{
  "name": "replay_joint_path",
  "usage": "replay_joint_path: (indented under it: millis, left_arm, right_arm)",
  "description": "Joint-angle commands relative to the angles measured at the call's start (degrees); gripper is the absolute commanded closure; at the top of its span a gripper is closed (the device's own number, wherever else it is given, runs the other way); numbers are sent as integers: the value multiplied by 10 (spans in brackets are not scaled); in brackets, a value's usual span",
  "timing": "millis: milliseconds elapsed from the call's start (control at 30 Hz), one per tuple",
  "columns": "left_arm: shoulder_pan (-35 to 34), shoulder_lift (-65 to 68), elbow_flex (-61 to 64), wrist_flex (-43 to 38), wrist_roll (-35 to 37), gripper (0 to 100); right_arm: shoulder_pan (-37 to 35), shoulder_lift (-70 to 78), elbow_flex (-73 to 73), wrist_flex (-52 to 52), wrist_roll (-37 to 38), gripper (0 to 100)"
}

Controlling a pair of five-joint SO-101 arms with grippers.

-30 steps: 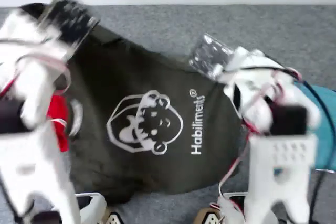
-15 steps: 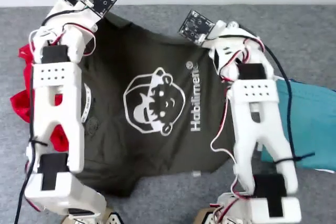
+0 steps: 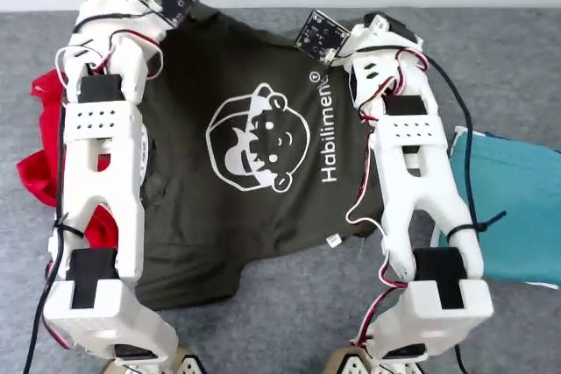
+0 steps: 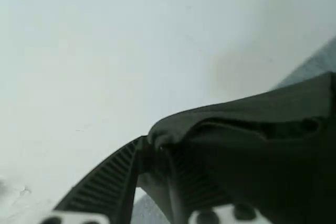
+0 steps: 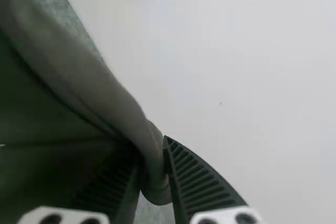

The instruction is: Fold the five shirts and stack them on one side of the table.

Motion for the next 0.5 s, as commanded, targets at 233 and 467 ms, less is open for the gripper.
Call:
replay_joint_path:
  millis: [233,467]
  left_arm:
    - [24,-90,-20,232,-33,995]
    - [34,-161,-20,468,-33,995]
  right_arm:
    - [-41,-41,-40,222,5,989]
    - [-45,-109,-40,435,3,989]
